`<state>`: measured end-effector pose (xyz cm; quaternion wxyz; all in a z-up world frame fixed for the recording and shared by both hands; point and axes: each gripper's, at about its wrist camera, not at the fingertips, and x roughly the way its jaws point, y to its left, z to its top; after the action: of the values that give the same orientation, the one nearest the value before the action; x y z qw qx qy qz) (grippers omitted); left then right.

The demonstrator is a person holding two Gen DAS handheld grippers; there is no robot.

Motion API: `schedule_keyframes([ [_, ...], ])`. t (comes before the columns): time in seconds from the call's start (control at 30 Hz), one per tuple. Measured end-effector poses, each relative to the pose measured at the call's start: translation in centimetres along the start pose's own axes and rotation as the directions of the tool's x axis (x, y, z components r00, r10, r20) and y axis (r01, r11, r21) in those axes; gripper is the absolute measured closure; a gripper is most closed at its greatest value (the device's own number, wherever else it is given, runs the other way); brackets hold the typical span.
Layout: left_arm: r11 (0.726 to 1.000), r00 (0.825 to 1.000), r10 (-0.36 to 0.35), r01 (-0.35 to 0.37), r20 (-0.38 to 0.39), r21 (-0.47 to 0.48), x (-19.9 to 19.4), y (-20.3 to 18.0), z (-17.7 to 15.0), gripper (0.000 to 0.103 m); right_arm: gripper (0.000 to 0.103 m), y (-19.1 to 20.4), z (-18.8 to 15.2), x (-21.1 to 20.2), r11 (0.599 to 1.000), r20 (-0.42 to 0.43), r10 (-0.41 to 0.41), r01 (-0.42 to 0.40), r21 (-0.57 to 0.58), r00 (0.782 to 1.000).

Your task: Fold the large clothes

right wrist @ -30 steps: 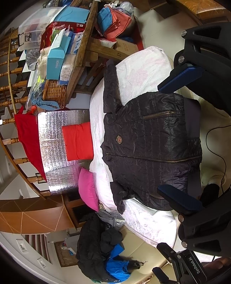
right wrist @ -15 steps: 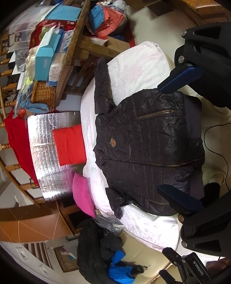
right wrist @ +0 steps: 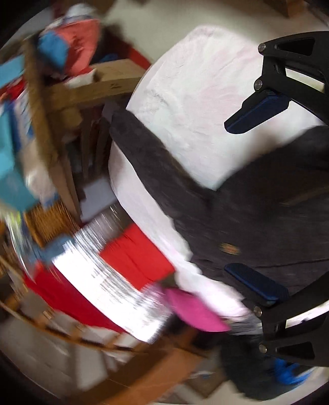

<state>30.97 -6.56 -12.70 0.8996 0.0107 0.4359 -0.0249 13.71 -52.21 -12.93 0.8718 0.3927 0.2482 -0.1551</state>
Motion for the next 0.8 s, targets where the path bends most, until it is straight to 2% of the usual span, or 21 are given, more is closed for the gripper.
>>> schedule_keyframes([
  [0.13, 0.997, 1.000, -0.022, 0.021, -0.010, -0.073, 4.9, -1.0, 3.1, 0.000, 0.000, -4.1, 4.8, 5.7, 0.990, 0.050, 0.017, -0.024, 0.137, 0.999],
  [0.3, 0.997, 0.999, 0.011, -0.008, 0.044, -0.079, 8.2, -1.8, 4.8, 0.000, 0.000, -9.5, 10.1, 12.8, 0.938, 0.091, 0.024, -0.054, 0.342, 0.996],
  [0.37, 0.997, 0.999, 0.029, -0.026, 0.045, -0.073, 9.0, -1.6, 4.4, 0.000, 0.003, -11.3, 11.8, 15.1, 0.920, 0.092, 0.001, -0.036, 0.390, 0.996],
  [0.43, 0.997, 1.000, 0.029, -0.028, 0.010, -0.077, 10.1, -1.2, 4.4, 0.000, 0.008, -12.9, 12.7, 17.1, 0.902, 0.085, -0.026, -0.014, 0.431, 0.996],
  [0.5, 0.996, 0.999, 0.040, -0.040, -0.003, -0.083, 10.7, -0.9, 4.5, 0.000, 0.016, -14.4, 13.7, 19.3, 0.885, 0.048, -0.061, 0.032, 0.465, 0.997],
  [0.6, 0.995, 0.999, 0.047, -0.047, -0.008, -0.083, 11.1, -0.8, 4.6, 0.000, 0.021, -15.7, 14.4, 22.4, 0.867, 0.001, -0.092, 0.079, 0.492, 0.996],
  [0.63, 0.996, 0.999, 0.049, -0.049, -0.007, -0.077, 11.1, -0.9, 4.6, 0.000, 0.028, -15.5, 14.8, 22.5, 0.881, 0.028, -0.116, 0.090, 0.464, 0.993],
  [0.67, 0.996, 0.999, 0.050, -0.050, -0.005, -0.071, 11.1, -1.1, 4.6, 0.000, 0.054, -15.2, 15.2, 22.9, 0.894, 0.036, -0.137, 0.108, 0.434, 0.990],
  [0.7, 0.997, 0.999, 0.053, -0.053, -0.003, -0.061, 11.0, -1.3, 4.5, 0.000, 0.073, -14.6, 15.6, 23.5, 0.908, 0.017, -0.148, 0.129, 0.398, 0.989],
  [0.73, 0.997, 0.998, 0.056, -0.056, -0.002, -0.057, 11.0, -1.3, 4.5, 0.000, 0.081, -14.4, 15.6, 24.0, 0.915, -0.004, -0.140, 0.131, 0.382, 0.990],
  [0.8, 0.997, 0.998, 0.058, -0.057, 0.006, -0.058, 10.9, -1.4, 4.5, 0.000, 0.085, -12.7, 15.5, 23.9, 0.933, 0.016, -0.166, 0.152, 0.327, 0.986],
])
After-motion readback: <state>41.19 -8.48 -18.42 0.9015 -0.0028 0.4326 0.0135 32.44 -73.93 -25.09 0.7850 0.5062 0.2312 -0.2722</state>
